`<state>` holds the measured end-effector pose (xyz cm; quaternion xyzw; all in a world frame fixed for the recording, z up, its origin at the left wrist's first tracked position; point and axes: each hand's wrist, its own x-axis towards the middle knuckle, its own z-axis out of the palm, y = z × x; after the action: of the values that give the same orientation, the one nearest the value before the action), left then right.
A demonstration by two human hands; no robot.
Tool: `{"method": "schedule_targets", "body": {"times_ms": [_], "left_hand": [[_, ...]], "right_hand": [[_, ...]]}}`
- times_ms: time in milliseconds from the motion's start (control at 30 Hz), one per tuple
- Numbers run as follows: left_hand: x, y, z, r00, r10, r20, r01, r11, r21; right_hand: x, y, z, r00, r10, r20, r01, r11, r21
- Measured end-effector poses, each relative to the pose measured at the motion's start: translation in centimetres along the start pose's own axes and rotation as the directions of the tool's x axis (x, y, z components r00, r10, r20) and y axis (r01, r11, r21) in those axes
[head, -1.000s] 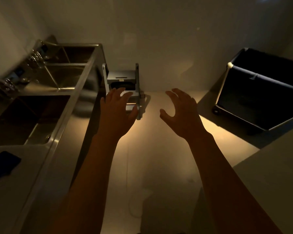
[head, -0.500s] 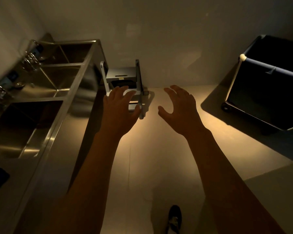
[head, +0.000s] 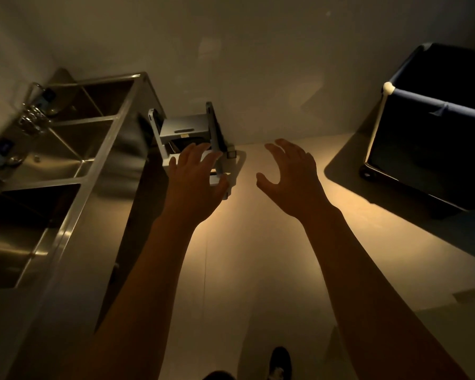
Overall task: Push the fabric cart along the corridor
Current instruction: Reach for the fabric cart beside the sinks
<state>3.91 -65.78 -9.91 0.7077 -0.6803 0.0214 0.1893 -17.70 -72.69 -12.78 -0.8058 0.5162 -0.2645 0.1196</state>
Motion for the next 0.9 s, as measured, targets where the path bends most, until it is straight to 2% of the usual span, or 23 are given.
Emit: {"method": "schedule_targets", "body": {"times_ms": [467, 633, 900], "left_hand": [[9.8, 4.0, 4.9, 0.988, 0.145, 0.057, -0.144, 0.989, -0.025], [14.9, 2.1, 7.6, 0.976, 0.192, 0.104, -0.191, 0.981, -0.022], [25.0, -2.8, 10.9, 0.967, 0.243, 0.079, -0.235, 0.966, -0.104]], "right_hand": [[5.1, 6.8, -1.3, 0.992, 0.108, -0.060, -0.112, 0.991, -0.070], [9.1, 7.7, 0.5, 0.984, 0.170, -0.050, -0.174, 0.981, -0.086], [17.9, 7.9, 2.9, 0.968, 0.249, -0.044, -0.252, 0.957, -0.142]]}}
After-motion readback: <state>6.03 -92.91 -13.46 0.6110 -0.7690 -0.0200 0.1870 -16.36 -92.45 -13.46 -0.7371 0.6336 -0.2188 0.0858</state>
